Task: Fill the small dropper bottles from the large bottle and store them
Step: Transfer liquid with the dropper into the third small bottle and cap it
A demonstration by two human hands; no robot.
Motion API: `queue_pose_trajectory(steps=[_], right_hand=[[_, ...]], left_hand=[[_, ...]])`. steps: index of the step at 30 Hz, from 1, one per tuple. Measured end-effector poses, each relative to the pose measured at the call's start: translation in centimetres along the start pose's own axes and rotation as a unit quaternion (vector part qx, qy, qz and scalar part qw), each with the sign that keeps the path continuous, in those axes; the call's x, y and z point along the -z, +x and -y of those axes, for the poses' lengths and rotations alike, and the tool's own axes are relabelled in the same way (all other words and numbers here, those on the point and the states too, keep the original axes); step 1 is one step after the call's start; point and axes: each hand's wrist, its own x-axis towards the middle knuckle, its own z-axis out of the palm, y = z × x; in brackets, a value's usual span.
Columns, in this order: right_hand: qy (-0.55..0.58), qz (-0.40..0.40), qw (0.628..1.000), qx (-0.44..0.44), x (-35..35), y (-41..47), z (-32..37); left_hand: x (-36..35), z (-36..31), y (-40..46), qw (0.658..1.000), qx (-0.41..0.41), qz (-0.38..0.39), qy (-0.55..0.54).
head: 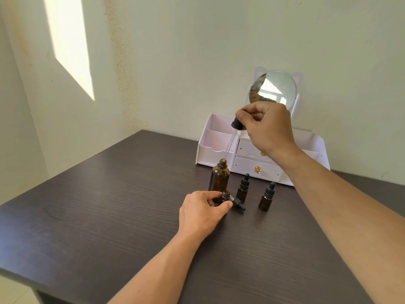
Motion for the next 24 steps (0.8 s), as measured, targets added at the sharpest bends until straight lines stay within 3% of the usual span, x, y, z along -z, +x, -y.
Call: queue_pose_trajectory(steps=[17, 24], right_hand=[[-0.068, 0.083, 0.992, -0.059, -3.4, -2.7, -3.5], [-0.059, 0.069, 0.994, -0.059, -3.5, -3.3, -3.9]], left_hand=[[-0.2, 0.1, 0.1, 1.0, 0.001, 0.003, -0.002], [-0.1, 0.0, 0.0, 1.0, 0.006, 0.007, -0.004]])
